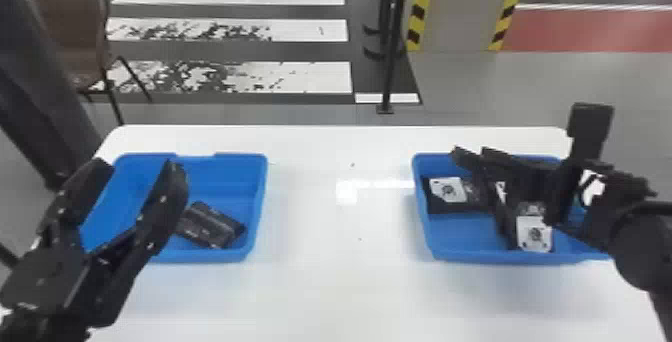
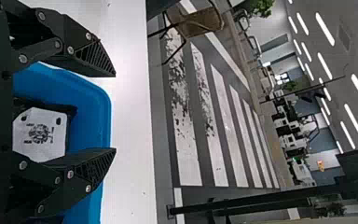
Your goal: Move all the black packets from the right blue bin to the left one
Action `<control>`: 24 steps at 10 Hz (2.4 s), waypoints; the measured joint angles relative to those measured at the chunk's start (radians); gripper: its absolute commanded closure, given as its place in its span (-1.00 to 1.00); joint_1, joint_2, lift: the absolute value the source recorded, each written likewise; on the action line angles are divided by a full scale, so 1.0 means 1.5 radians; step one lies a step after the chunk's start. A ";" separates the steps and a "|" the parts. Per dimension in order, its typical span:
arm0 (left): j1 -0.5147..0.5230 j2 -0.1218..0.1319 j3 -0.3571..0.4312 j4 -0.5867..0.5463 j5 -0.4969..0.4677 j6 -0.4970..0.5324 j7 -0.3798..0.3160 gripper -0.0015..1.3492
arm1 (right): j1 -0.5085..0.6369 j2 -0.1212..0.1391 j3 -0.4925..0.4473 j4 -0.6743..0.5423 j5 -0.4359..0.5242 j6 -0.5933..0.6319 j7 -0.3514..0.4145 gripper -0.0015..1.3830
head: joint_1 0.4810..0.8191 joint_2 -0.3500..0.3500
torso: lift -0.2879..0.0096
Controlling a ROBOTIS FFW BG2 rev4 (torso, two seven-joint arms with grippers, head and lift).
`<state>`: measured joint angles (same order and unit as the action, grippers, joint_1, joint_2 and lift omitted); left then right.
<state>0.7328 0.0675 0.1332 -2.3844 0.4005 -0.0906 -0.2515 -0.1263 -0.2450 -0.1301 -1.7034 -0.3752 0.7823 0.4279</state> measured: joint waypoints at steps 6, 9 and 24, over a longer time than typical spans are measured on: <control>0.001 0.001 -0.002 0.001 0.007 -0.002 -0.002 -0.66 | -0.018 0.006 0.022 0.055 0.094 0.049 -0.031 -0.26 | 0.27 -0.11 | -0.01; 0.000 0.002 -0.004 0.005 0.010 -0.004 -0.002 -0.66 | -0.054 0.002 0.048 0.113 0.100 0.057 -0.031 -0.34 | 0.27 -0.09 | -0.01; -0.003 0.002 -0.014 0.049 0.062 -0.046 -0.006 -0.65 | -0.116 0.006 0.102 0.217 0.092 0.037 -0.044 0.71 | 0.27 0.01 | -0.01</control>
<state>0.7289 0.0702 0.1122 -2.3109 0.4935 -0.1595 -0.2604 -0.2998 -0.2365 0.0228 -1.3779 -0.2377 0.8384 0.3620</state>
